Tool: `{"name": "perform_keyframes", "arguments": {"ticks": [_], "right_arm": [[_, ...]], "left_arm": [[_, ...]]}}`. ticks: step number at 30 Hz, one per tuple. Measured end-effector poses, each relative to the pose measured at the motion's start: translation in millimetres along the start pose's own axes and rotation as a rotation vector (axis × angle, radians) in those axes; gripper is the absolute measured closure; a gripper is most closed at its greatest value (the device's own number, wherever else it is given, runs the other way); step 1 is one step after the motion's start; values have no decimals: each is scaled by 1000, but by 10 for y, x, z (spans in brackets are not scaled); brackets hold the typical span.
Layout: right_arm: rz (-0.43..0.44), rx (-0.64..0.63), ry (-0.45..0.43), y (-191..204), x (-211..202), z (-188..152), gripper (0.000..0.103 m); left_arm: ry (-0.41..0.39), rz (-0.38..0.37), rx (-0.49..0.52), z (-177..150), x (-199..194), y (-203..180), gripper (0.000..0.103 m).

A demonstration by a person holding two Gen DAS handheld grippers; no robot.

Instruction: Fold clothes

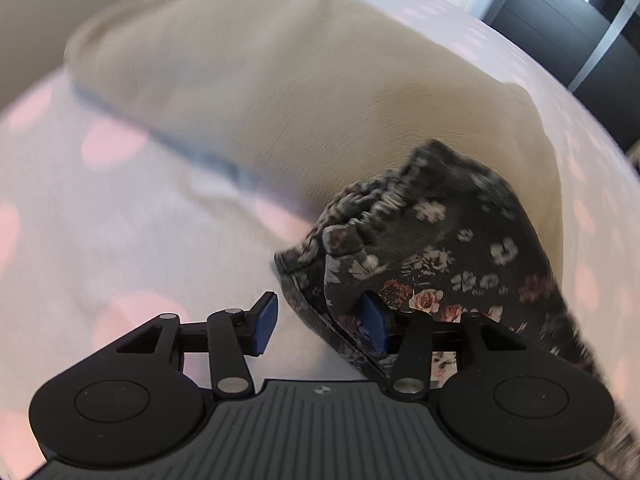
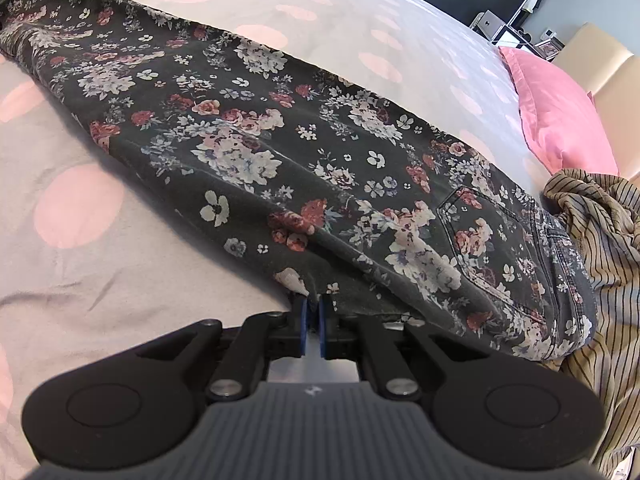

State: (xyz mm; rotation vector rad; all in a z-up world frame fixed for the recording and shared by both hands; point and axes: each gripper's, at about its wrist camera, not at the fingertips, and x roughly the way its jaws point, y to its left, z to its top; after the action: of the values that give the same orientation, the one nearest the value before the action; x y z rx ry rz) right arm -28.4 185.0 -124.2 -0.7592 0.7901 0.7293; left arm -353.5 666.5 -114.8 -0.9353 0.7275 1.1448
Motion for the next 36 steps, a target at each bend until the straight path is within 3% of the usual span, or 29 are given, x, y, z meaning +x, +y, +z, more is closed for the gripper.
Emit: {"name": "perform_keyframes", "arguments": {"ticks": [2, 6, 9, 11, 15, 18, 24, 26, 32, 36], "right_arm": [[0, 2, -1, 0, 0, 0, 97], [4, -1, -4, -6, 1, -3, 97], [34, 45, -22, -120, -67, -8, 91], [44, 82, -36, -209, -128, -49, 81], [55, 122, -44, -284, -188, -150, 78], [41, 102, -22, -175, -136, -220, 78], [-13, 213, -26, -100, -13, -234, 78], [-38, 257, -32, -96, 27, -233, 93], [-29, 400, -60, -268, -128, -245, 98], [-82, 346, -96, -152, -326, -281, 99]], "left_arm": [[20, -29, -76, -6, 68, 89, 57], [-14, -39, -94, -48, 117, 82, 58], [-43, -34, -97, -76, 121, 35, 73], [-53, -12, -89, -74, 105, 2, 86], [-71, -31, -101, -26, 18, -22, 100], [-100, -42, -100, 6, -55, -75, 100], [-123, -21, -88, 33, -121, -158, 101], [-125, -18, -91, 41, -128, -160, 101], [-157, -34, -100, 52, -326, -184, 101], [-181, -33, -116, 84, -567, -195, 101]]}}
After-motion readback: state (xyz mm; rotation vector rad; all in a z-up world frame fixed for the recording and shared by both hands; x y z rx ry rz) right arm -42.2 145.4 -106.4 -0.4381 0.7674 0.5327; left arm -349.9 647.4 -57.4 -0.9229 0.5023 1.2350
